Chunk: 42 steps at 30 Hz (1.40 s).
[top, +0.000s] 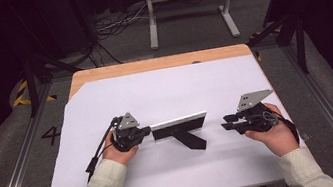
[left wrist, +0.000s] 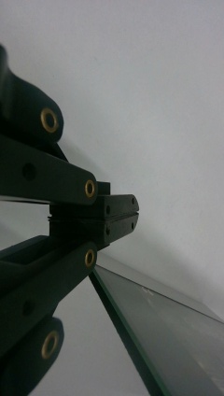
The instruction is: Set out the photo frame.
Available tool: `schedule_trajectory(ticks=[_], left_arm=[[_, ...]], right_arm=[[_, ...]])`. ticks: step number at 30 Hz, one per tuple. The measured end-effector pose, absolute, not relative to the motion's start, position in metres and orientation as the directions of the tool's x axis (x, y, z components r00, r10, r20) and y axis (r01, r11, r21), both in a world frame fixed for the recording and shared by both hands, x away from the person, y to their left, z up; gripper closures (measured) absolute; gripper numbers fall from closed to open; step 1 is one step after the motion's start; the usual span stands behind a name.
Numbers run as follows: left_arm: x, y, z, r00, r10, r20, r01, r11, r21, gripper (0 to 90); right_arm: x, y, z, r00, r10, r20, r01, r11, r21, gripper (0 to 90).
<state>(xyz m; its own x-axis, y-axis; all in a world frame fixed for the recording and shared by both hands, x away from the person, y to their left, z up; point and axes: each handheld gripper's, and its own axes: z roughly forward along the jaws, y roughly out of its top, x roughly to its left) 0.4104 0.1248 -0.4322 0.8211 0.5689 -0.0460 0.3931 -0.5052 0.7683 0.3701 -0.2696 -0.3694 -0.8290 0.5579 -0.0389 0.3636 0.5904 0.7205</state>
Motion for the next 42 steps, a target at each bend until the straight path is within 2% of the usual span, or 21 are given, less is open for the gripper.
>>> schedule_trajectory(ticks=[23, 42], left_arm=[[0.406, 0.114, -0.436, 0.886, 0.458, -0.069, 0.359, -0.583, 0.729, 90.0], [0.392, 0.109, -0.430, 0.943, 0.323, -0.082, 0.289, -0.669, 0.685, 90.0]], right_arm=[[0.365, -0.281, -0.353, -0.820, 0.572, -0.032, 0.354, 0.549, 0.757, 67.9], [0.363, -0.288, -0.346, -0.813, 0.581, -0.025, 0.361, 0.537, 0.763, 66.7]])
